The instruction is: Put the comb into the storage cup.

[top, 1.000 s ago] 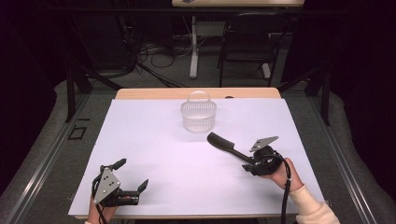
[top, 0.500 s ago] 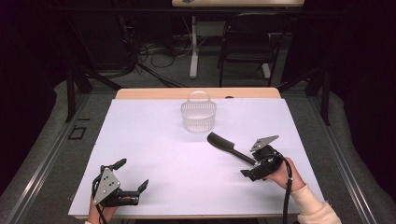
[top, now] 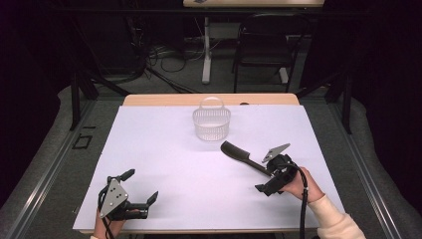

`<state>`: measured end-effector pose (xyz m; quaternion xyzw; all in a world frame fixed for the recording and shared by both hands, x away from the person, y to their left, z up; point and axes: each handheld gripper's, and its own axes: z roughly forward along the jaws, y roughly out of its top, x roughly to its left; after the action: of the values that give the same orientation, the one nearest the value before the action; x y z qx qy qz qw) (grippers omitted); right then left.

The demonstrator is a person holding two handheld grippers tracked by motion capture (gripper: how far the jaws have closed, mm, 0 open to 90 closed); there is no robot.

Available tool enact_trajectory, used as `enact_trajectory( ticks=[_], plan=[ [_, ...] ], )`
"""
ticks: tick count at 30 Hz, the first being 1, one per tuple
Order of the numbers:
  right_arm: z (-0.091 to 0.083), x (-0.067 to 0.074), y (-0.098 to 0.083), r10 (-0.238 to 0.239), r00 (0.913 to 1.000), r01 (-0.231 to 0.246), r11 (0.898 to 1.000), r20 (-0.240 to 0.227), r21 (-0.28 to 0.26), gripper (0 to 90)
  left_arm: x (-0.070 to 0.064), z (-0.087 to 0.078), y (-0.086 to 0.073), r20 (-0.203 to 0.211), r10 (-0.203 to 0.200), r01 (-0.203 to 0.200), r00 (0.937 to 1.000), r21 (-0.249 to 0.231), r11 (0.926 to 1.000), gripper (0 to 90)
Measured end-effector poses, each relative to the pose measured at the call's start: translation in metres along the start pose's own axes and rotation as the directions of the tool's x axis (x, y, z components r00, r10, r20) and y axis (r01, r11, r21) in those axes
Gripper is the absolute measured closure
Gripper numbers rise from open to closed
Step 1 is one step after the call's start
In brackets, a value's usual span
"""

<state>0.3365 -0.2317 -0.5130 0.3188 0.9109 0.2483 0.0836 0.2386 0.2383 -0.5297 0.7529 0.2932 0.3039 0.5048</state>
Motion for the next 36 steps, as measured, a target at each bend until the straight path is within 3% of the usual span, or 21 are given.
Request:
enact_trajectory(
  ticks=[6,16,36],
  plan=[
    [0.001,-0.001,0.008,0.003,1.0000,-0.003,1.000,0.008,-0.010,0.0,-0.001,0.000,0.001,0.002,0.007,-0.007,1.0000,0.003,1.0000,0.0],
    [0.007,-0.003,0.023,-0.026,0.9995,0.026,1.000,0.015,0.018,0.0,-0.001,0.001,0.000,0.008,0.002,-0.002,1.0000,0.007,1.0000,0.0],
    [0.017,-0.018,0.039,0.012,0.9998,-0.013,0.999,0.013,0.048,0.0,-0.002,0.000,0.002,-0.007,0.013,-0.013,0.9999,-0.009,0.9999,0.0]
  ],
)
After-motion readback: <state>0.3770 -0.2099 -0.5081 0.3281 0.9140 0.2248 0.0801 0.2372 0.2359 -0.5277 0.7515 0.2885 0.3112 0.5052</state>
